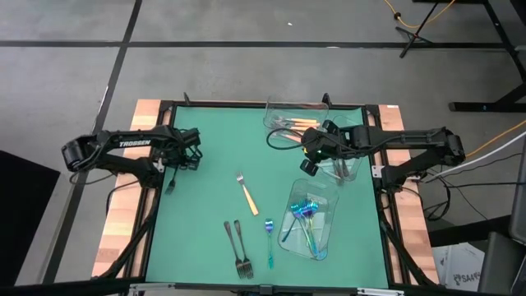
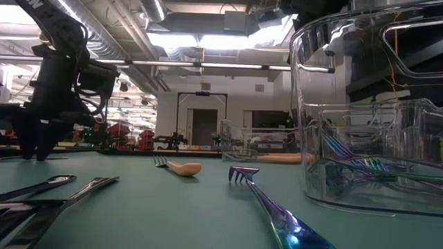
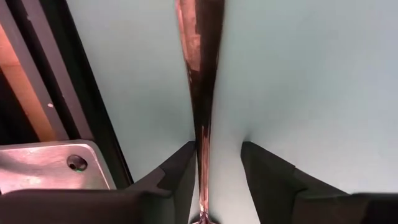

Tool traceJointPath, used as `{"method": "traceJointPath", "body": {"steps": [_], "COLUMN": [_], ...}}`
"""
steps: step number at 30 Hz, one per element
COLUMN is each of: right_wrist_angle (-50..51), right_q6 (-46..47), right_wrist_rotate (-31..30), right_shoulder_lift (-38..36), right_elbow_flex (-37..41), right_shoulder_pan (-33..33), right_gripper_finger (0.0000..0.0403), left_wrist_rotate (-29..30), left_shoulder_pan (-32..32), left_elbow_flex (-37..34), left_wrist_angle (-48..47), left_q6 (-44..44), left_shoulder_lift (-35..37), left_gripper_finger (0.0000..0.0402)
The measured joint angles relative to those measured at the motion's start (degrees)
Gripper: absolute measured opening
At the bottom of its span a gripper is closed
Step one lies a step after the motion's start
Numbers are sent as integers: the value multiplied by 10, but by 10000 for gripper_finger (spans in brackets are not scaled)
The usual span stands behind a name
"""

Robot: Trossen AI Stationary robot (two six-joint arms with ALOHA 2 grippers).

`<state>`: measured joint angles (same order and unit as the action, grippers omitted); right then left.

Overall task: Sort silverware by color (type)
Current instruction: Put the black fork into the center transparent bin

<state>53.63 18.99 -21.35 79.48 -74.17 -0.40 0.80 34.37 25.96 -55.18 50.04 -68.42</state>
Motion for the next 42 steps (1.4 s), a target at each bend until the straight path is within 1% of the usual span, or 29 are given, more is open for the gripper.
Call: {"method": "traceJointPath", "body": {"steps": [4,15,19,25,30,33,36,42], "right_wrist_angle": [0,0,0,0,0,0,0,-1], "right_q6": [0,0,0,0,0,0,0,0], "right_wrist_rotate": [0,0,0,0,0,0,0,25], "right_shoulder_lift": [0,0,0,0,0,0,0,0], "right_elbow_flex": [0,0,0,0,0,0,0,0], "right_shoulder_pan": [0,0,0,0,0,0,0,0], "right_gripper_finger": [101,101,101,101,101,101,101,101], "left_wrist_rotate": [-3,-15,-17,-17,-14,-16,-24,-44], "left_shoulder_pan": [0,0,0,0,0,-1,-5,-35], "left_elbow_flex": [-1,-1,-1,-1,21,43,52,72], "left_wrist_angle": [2,23,27,29,28,65,71,169], "left_q6": [0,4,4,3,-32,-56,-71,-118], "left_shoulder_lift": [0,0,0,0,-4,-2,-3,-2], "left_gripper_finger": [110,34,17,12,11,10,10,9]}}
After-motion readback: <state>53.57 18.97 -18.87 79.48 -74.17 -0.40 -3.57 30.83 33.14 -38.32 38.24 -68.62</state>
